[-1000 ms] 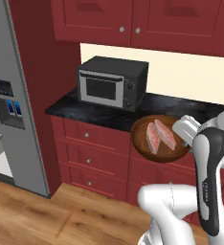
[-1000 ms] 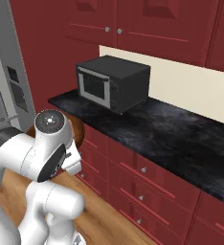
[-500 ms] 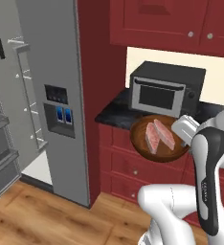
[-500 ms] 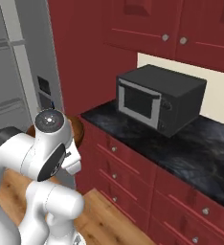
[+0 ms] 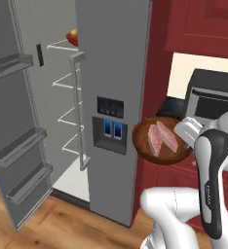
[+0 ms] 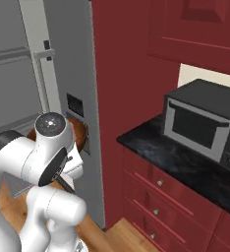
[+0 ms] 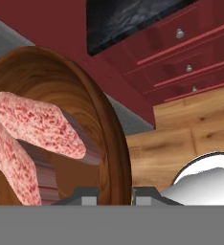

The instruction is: Place the bowl with the bell pepper and potato on the top shelf of the fridge. Place the bowl with the steaks on the second highest shelf of the fridge.

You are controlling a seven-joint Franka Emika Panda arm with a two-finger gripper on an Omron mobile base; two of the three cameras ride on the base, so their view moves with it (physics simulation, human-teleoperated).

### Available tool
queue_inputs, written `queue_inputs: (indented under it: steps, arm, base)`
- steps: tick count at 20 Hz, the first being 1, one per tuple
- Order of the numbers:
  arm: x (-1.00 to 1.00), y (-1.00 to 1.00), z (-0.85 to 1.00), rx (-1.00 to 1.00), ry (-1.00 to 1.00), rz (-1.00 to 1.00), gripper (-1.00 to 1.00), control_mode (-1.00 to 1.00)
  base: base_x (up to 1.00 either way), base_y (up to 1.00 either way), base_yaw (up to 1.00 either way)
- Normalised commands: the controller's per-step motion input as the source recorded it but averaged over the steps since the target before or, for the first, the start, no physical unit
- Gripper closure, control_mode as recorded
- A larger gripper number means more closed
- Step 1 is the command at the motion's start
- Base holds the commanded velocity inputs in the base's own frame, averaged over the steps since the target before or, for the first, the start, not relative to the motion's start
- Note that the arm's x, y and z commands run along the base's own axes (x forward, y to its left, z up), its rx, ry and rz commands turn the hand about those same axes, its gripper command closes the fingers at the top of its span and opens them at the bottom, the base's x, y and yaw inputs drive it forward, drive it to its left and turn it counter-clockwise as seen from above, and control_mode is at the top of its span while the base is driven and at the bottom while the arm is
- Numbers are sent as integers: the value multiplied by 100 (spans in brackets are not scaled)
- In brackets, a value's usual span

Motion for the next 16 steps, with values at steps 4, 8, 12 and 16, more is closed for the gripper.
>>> queue_inputs:
  steps: [4,8,12,16]
  arm:
    - [0,0,0,0,0,0,100,100]
    - [0,0,0,0,0,0,100,100]
    - [0,0,0,0,0,0,100,100]
    - [0,0,0,0,0,0,100,100]
  base:
    - [100,100,0]
    - [100,100,-2]
    - [93,100,-24]
    - [67,100,-50]
